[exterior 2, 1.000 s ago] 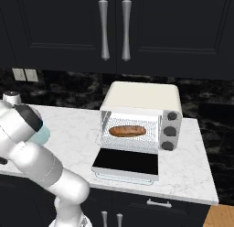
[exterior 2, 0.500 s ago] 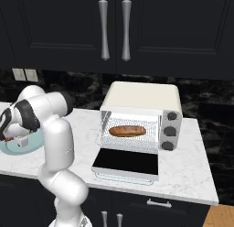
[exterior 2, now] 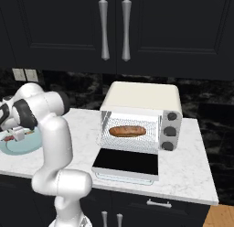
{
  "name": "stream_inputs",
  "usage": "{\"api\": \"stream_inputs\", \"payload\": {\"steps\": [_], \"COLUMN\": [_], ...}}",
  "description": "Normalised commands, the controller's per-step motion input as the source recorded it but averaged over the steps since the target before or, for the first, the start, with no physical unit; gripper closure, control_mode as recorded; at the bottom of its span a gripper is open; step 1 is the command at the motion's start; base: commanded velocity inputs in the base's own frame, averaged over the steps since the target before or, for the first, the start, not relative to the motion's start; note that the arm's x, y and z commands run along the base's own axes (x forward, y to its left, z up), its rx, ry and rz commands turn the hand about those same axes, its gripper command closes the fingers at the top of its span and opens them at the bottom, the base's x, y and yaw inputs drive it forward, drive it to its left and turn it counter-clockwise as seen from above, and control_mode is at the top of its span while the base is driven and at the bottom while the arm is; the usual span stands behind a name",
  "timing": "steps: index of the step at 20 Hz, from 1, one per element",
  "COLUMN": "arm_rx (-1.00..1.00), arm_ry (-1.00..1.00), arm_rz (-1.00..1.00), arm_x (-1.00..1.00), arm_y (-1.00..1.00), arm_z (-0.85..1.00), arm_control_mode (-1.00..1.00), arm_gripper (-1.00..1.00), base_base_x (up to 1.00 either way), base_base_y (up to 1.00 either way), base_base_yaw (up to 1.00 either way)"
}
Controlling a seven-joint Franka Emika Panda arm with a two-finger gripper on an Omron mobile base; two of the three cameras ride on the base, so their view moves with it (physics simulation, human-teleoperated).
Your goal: Pick up the kebab skewer and baguette bread, and place them inside the toaster oven. Close the toaster oven door and start by setting the timer.
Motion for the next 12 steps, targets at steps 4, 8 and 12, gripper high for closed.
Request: {"api": "stream_inputs", "payload": {"steps": [4, 8, 12], "arm_rx": [-0.08, -0.08, -0.04], "arm_ry": [0.00, 0.00, 0.00], "arm_rz": [0.00, 0.00, 0.00], "arm_x": [0.00, 0.00, 0.00], "arm_y": [0.00, 0.00, 0.00], "arm_z": [-0.30, -0.42, -0.28], "arm_control_mode": [-1.00, -1.00, -1.00], "arm_gripper": [-1.00, -1.00, 1.00], "base_base_x": [0.00, 0.00, 0.00], "base_base_y": [0.00, 0.00, 0.00], "base_base_yaw": [0.00, 0.00, 0.00]}}
